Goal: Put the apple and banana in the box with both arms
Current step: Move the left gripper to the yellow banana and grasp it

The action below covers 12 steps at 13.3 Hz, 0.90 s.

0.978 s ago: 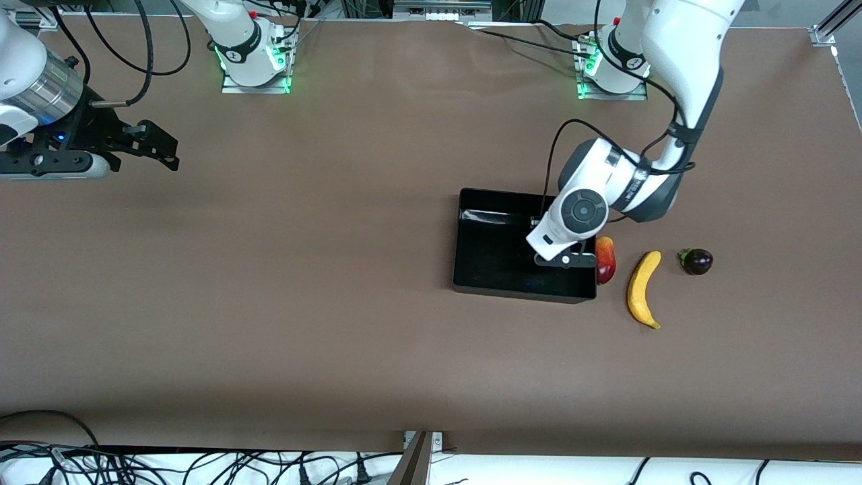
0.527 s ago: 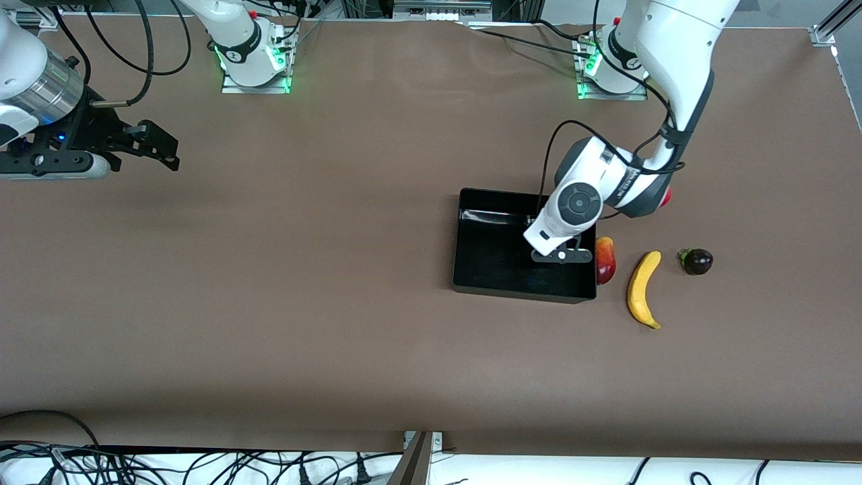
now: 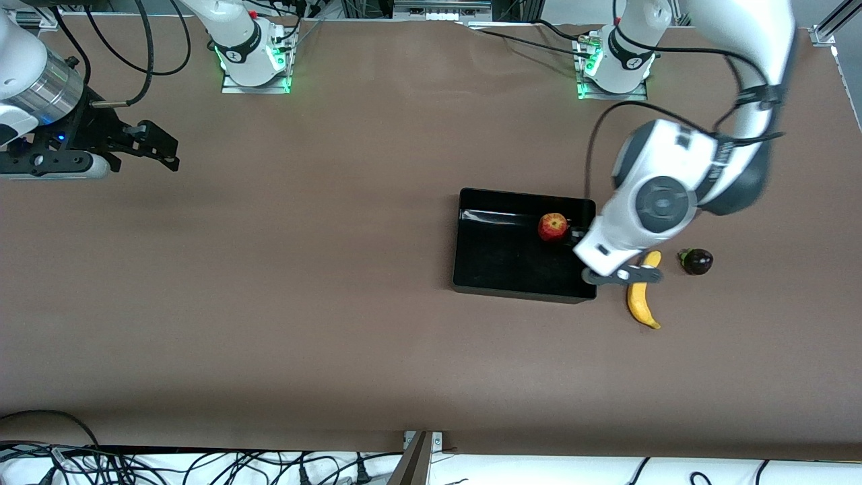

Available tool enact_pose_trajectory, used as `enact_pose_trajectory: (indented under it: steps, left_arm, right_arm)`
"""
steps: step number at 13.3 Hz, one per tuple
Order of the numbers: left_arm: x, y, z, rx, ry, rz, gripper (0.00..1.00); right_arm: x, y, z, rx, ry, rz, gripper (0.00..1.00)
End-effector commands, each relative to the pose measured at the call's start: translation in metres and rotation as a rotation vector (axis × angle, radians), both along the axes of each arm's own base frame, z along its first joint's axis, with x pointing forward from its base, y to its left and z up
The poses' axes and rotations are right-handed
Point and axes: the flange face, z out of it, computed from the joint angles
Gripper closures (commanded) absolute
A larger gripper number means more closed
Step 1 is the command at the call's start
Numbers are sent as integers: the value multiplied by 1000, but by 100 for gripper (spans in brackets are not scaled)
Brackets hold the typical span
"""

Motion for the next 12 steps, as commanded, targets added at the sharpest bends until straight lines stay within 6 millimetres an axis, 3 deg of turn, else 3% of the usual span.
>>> enact_pose_trajectory:
  steps: [1, 4, 8, 9, 12]
  left_arm:
    - [19, 49, -5, -11, 30, -152, 0]
    - [30, 110, -26, -67, 71, -240, 0]
    - [36, 141, -68, -113, 97, -332, 0]
    - [40, 161, -79, -131, 78, -357, 0]
    - [24, 168, -135, -185, 52, -356, 0]
  right_arm:
    - [1, 1, 5, 0, -10, -1, 0]
    - [1, 1, 5, 0, -10, -1, 0]
    - [1, 1, 5, 0, -10, -1, 0]
    - [1, 1, 5, 1, -10, -1, 0]
    - [1, 1, 5, 1, -10, -1, 0]
